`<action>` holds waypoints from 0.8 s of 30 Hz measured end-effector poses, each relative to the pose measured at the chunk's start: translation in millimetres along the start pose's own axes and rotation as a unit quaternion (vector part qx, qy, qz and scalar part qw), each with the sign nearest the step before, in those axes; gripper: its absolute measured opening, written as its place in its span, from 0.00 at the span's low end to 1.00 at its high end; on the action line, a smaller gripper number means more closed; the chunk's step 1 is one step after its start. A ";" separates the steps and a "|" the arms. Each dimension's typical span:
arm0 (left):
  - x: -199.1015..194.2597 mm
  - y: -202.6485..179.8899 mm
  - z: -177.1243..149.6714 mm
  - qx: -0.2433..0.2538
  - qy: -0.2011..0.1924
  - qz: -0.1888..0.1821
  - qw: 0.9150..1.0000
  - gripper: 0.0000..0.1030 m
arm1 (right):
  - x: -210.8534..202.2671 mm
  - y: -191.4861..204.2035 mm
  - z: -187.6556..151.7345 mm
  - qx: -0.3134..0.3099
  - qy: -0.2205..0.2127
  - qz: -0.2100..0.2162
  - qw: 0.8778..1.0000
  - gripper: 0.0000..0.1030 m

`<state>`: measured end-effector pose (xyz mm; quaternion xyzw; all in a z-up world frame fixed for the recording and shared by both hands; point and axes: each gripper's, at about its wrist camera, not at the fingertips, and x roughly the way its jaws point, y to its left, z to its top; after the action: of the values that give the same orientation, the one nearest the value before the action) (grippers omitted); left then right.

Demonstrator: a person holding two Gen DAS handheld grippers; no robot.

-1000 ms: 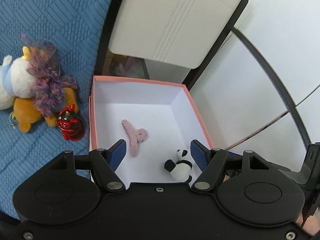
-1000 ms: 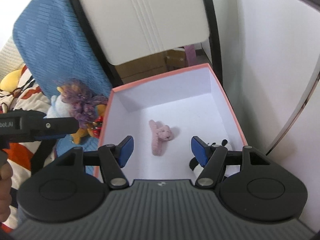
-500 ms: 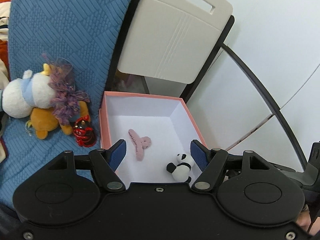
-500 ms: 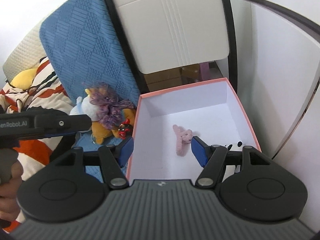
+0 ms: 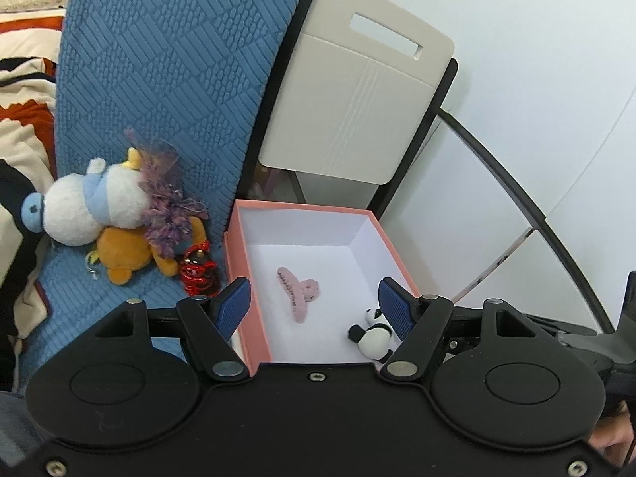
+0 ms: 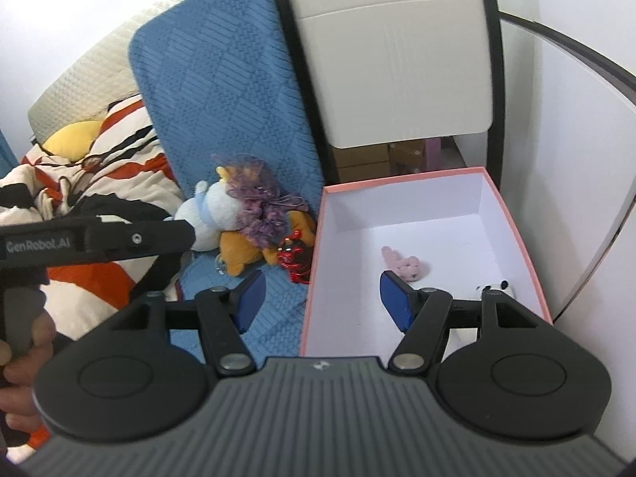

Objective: Organize objects
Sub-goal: 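Raise both tools out of the box and back away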

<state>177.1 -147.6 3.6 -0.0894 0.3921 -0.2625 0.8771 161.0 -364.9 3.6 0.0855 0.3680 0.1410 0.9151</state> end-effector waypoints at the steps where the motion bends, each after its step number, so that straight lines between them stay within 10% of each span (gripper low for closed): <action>1: -3.5 1.4 -2.1 0.002 -0.003 0.002 1.000 0.68 | -0.7 3.2 -1.0 -0.001 -0.001 0.000 1.000 0.64; 24: -62.6 48.0 -51.1 0.007 -0.062 0.079 0.995 0.87 | 9.9 68.2 -30.8 -0.038 0.003 0.035 0.999 0.70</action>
<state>123.7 -71.2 -8.3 -0.0680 0.3413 -0.1889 0.9183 133.1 -295.6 -7.2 0.0632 0.3615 0.1871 0.9112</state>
